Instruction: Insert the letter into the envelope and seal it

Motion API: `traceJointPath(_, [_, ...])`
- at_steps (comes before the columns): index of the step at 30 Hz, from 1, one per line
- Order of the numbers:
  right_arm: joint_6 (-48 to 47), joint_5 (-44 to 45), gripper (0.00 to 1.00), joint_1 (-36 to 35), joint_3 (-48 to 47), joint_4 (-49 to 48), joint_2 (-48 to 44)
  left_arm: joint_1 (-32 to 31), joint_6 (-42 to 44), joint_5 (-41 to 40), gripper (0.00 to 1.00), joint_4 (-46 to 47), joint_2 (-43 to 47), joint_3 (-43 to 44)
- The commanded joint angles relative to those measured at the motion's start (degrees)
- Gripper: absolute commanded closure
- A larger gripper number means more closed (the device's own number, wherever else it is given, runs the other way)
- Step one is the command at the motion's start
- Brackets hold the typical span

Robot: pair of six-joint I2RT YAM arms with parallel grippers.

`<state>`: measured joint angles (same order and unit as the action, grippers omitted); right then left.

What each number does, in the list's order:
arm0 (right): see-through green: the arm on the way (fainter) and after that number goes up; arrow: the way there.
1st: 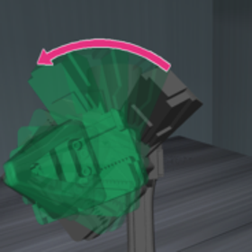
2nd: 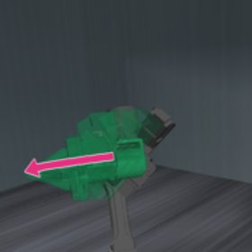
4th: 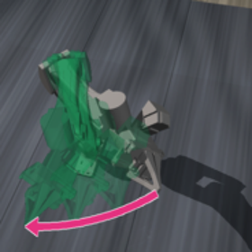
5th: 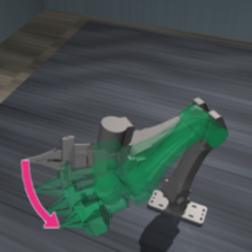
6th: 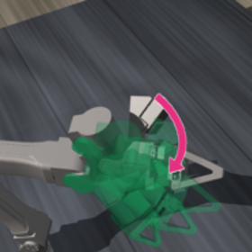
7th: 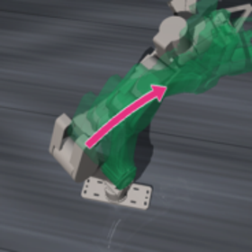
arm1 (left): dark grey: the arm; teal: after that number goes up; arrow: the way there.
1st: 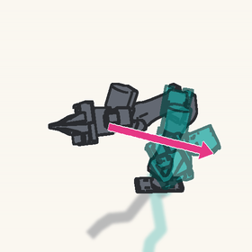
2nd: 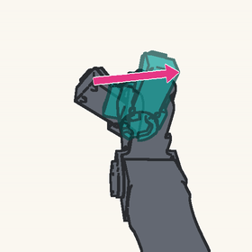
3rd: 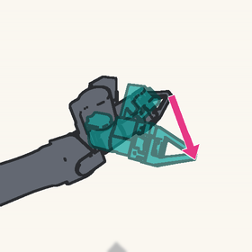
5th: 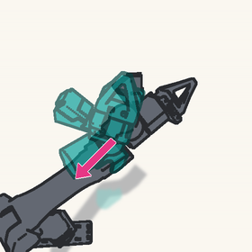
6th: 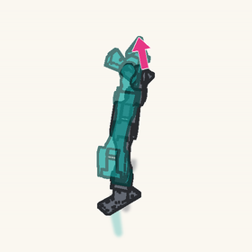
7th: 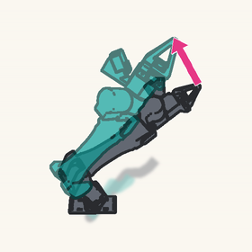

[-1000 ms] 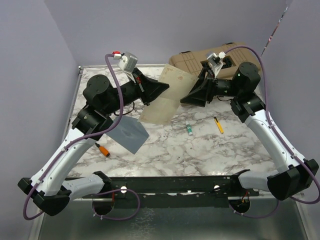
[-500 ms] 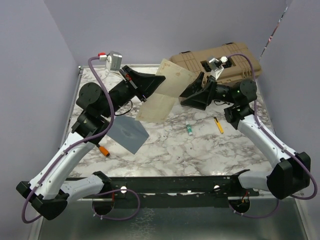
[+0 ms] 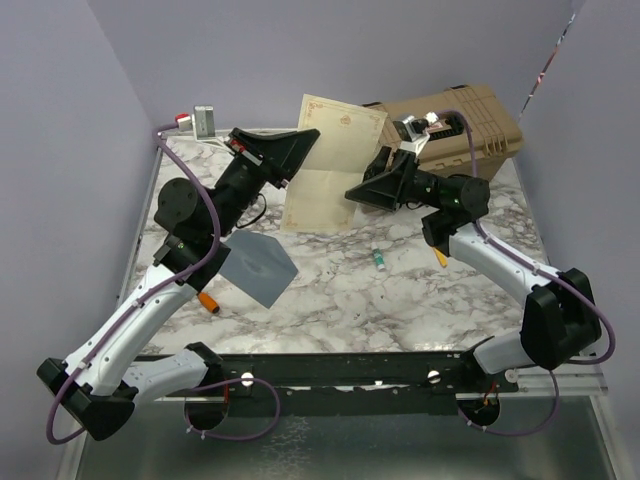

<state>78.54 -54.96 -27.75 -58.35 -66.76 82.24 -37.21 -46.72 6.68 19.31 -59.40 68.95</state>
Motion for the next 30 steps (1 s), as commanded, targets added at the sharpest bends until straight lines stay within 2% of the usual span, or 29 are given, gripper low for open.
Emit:
traceJointPath(1, [8.3, 6.1, 0.58, -0.1, 2.8, -13.5, 0.6, 0.2, -4.3, -5.8, 1.0, 5.4, 0.4, -2.4])
traceJointPath(4, [6.7, 6.7, 0.87, -0.1, 1.5, -11.2, 0.4, 0.2, -4.5, -4.0, 1.0, 6.9, 0.2, -3.2])
traceJointPath(5, [5.2, 6.4, 0.94, -0.1, 0.3, -8.7, 0.3, 0.1, -3.9, -3.6, 1.0, 7.0, 0.3, -3.2])
traceJointPath(7, [2.6, 6.3, 0.99, 0.0, -1.7, -4.5, -0.1, 0.2, -2.5, -2.7, 1.0, 6.9, 0.8, -3.2])
traceJointPath(11, [-4.0, 7.3, 1.0, -0.1, -3.4, 4.8, -1.7, 0.2, 1.8, -1.7, 1.0, 5.5, 2.4, -2.7])
traceJointPath(12, [-6.6, 7.5, 1.0, 0.0, -3.7, 6.9, -2.3, 0.3, 3.1, -2.0, 0.97, 4.5, 3.1, -2.4])
traceJointPath(16, [-24.4, 8.5, 1.0, 0.1, -8.9, 28.0, -4.9, 0.2, 9.1, -4.1, 0.57, -0.9, 5.9, -0.9])
traceJointPath(17, [-30.3, 9.3, 1.0, 0.1, -10.8, 33.6, -5.5, 0.2, 10.6, -3.8, 0.49, -2.3, 6.4, -0.2])
traceJointPath(19, [-41.2, 11.6, 1.0, 0.1, -14.7, 44.1, -6.3, 0.2, 13.6, -3.2, 0.4, -5.3, 7.0, 1.6])
traceJointPath(21, [-49.8, 14.6, 1.0, 0.1, -17.9, 51.5, -6.8, 0.2, 16.4, -3.9, 0.35, -9.5, 7.2, 4.0])
traceJointPath(23, [-57.2, 16.8, 1.0, 0.1, -20.2, 55.7, -7.4, 0.2, 18.0, -7.0, 0.31, -12.9, 7.6, 5.5])
traceJointPath(26, [-64.1, 19.2, 1.0, 0.1, -20.4, 56.4, -9.0, 0.2, 18.5, -12.5, 0.27, -15.9, 7.8, 6.8])
traceJointPath(30, [-69.1, 21.0, 1.0, 0.1, -20.6, 56.3, -10.7, 0.2, 18.4, -15.5, 0.08, -17.3, 7.7, 7.8])
